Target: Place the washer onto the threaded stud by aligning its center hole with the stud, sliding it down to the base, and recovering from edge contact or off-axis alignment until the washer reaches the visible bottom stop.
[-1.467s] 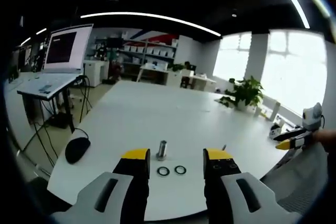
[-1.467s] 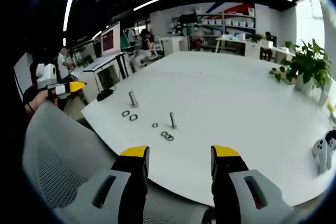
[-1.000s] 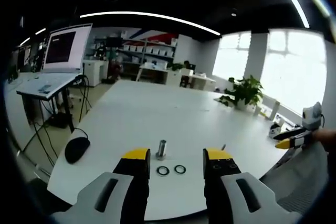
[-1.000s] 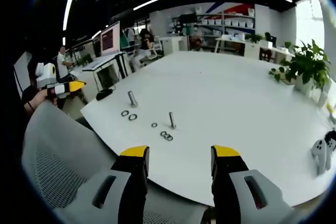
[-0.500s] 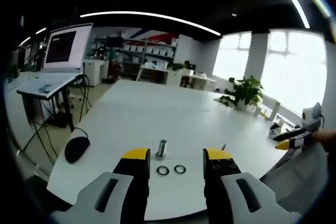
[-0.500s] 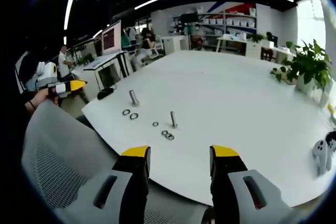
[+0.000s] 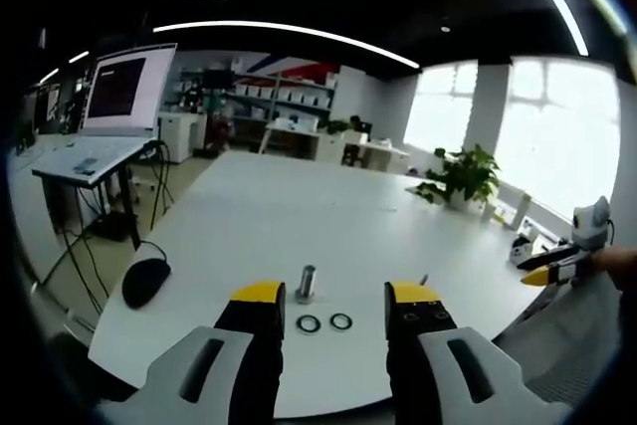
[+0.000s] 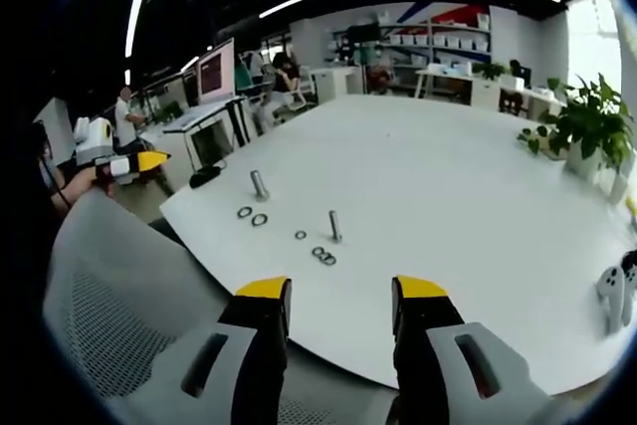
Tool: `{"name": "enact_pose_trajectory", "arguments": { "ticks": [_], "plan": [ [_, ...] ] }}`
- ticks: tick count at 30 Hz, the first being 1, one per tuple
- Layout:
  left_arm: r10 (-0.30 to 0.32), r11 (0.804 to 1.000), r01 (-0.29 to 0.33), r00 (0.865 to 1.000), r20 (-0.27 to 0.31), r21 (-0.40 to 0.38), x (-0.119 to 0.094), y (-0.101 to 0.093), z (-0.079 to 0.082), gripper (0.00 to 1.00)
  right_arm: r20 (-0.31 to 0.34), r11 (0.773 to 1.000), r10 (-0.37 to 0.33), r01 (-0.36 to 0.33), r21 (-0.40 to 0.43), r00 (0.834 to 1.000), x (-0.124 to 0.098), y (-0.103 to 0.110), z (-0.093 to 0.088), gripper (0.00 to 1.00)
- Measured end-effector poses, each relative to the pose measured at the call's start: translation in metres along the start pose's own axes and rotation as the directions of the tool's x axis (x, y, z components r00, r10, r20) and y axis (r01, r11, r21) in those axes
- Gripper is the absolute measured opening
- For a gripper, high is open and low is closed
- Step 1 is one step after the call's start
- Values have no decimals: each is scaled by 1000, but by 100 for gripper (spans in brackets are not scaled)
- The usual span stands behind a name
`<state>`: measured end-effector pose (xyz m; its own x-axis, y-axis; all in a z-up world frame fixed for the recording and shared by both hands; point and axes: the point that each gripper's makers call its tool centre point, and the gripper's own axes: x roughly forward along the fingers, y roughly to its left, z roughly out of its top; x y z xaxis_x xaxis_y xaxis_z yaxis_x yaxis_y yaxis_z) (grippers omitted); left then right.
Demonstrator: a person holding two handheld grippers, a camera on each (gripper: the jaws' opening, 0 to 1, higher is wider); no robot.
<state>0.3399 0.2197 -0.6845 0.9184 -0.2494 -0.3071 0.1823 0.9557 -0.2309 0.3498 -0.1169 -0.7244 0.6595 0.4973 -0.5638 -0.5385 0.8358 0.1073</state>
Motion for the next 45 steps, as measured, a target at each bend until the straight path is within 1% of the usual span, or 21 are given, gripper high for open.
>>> {"name": "enact_pose_trajectory", "arguments": {
  "ticks": [3, 6, 15, 20, 21, 22, 24, 28, 30, 31, 33, 35, 37, 39, 43, 45],
  "plan": [
    [0, 1000, 0, 1000, 0, 0, 0, 0, 0, 38, 1, 1000, 3, -3, 4, 1000, 0, 0, 0, 40],
    [0, 1000, 0, 1000, 1, -2, 0, 0, 0, 38, -6, 1000, 24, -24, 10, 1000, 1, 4, -1, 37],
    [0, 1000, 0, 1000, 2, -4, 0, -1, 0, 38, -4, 1000, 24, -24, 7, 1000, 1, 4, -1, 37],
    [0, 1000, 0, 1000, 4, -8, 0, -2, 1, 38, -18, 999, 36, -36, 3, 999, 1, 6, -3, 38],
    [-1, 1000, 1, 1000, 3, -7, 0, -2, 1, 38, -21, 999, 42, -42, -1, 999, 1, 7, -3, 38],
    [-1, 1000, 1, 1000, 2, -6, 0, -2, 0, 38, -29, 998, 66, -66, -23, 997, 2, 12, -4, 38],
    [-3, 1000, 3, 1000, -1, -6, 0, -3, 0, 38, -62, 994, 97, -101, -50, 993, 4, 19, -8, 38],
    [3, 1000, -3, 1000, 3, -11, 0, -2, 0, 38, -76, 990, 121, -126, -62, 990, 4, 23, -10, 38],
    [4, 1000, -4, 1000, 4, -13, 0, -2, 1, 38, -92, 982, 163, -170, -83, 982, 5, 31, -11, 39],
    [5, 1000, -5, 1000, 3, -14, 0, -2, 0, 38, -117, 974, 191, -203, -105, 975, 6, 36, -14, 40],
    [3, 1000, -3, 1000, 2, -14, 0, -2, 0, 38, -146, 965, 219, -236, -113, 965, 7, 42, -19, 40],
    [2, 1000, -2, 1000, 2, -13, 0, -3, 0, 38, -152, 960, 231, -250, -122, 961, 7, 43, -20, 40],
    [1, 1000, -1, 1000, 3, -14, 0, -3, 1, 38, -164, 959, 242, -261, -108, 956, 8, 44, -22, 40],
    [1, 1000, -1, 1000, 4, -14, 0, -3, 1, 38, -176, 952, 264, -285, -113, 948, 8, 46, -23, 40],
    [-1, 1000, 1, 1000, 3, -14, 0, -2, 1, 38, -190, 943, 285, -311, -119, 939, 10, 47, -23, 40],
    [-2, 1000, 2, 1000, 2, -14, 0, -2, 1, 38, -202, 931, 314, -342, -124, 928, 10, 52, -25, 37]
  ]
}}
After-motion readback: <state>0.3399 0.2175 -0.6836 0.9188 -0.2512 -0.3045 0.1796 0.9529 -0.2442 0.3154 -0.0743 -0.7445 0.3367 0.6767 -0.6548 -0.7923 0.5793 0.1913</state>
